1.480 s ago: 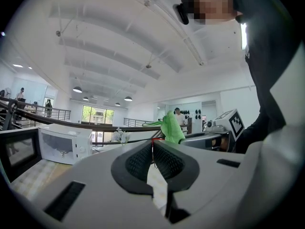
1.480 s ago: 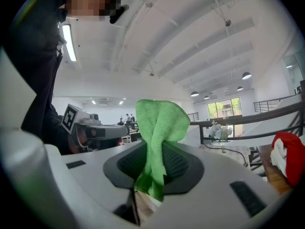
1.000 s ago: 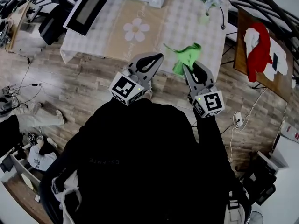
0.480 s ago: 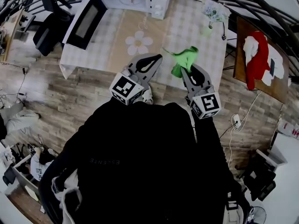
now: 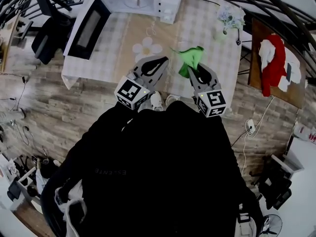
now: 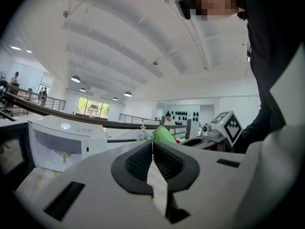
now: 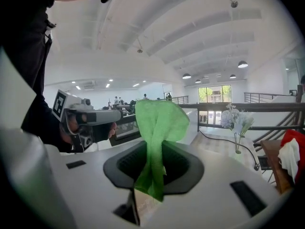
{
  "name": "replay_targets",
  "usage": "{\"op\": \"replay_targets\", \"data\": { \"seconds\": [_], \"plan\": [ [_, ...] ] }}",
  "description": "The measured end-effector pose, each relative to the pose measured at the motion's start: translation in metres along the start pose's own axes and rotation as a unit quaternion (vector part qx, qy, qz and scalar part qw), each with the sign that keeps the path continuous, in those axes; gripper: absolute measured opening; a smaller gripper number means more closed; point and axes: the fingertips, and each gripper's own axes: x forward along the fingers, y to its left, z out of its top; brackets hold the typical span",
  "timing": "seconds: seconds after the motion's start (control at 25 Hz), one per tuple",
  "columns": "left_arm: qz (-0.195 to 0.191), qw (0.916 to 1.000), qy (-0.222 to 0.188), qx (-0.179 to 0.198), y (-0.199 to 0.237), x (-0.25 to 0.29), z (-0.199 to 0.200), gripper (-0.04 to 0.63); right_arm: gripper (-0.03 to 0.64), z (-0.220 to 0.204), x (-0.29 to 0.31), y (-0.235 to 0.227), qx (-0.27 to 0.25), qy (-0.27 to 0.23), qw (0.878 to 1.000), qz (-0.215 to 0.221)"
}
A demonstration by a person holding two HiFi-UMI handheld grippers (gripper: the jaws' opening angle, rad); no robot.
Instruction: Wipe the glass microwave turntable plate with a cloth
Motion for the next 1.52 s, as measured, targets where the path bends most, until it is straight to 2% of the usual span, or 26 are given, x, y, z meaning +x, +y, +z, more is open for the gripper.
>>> {"op": "replay_targets", "data": {
  "seconds": [0.36,0.56,0.84,1.04,1.2,1.52],
  "plan": [
    [0.015,0.9996,-0.022,0.009,0.026,0.036,-0.001,0.021,0.11,-0.037,0.062,-0.05,0.024,0.066,0.998,-0.009],
    [0.015,0.9996,-0.005,0.024,0.035,0.06,-0.012,0.021,0.112,-0.063,0.092,-0.066,0.035,0.106,0.994,-0.004],
    [0.031,0.9992,-0.002,0.024,0.056,0.085,-0.028,0.021,0.112,-0.11,0.132,-0.088,0.089,0.172,0.981,-0.02],
    [0.038,0.999,0.008,0.024,0.071,0.096,-0.035,0.021,0.117,-0.14,0.16,-0.1,0.129,0.217,0.967,-0.024],
    [0.046,0.9986,0.015,0.02,0.079,0.102,-0.04,0.021,0.117,-0.156,0.177,-0.103,0.124,0.253,0.959,-0.026],
    [0.054,0.9982,0.023,0.01,0.085,0.113,-0.048,0.021,0.117,-0.174,0.205,-0.098,0.117,0.278,0.953,-0.017]
  ]
}}
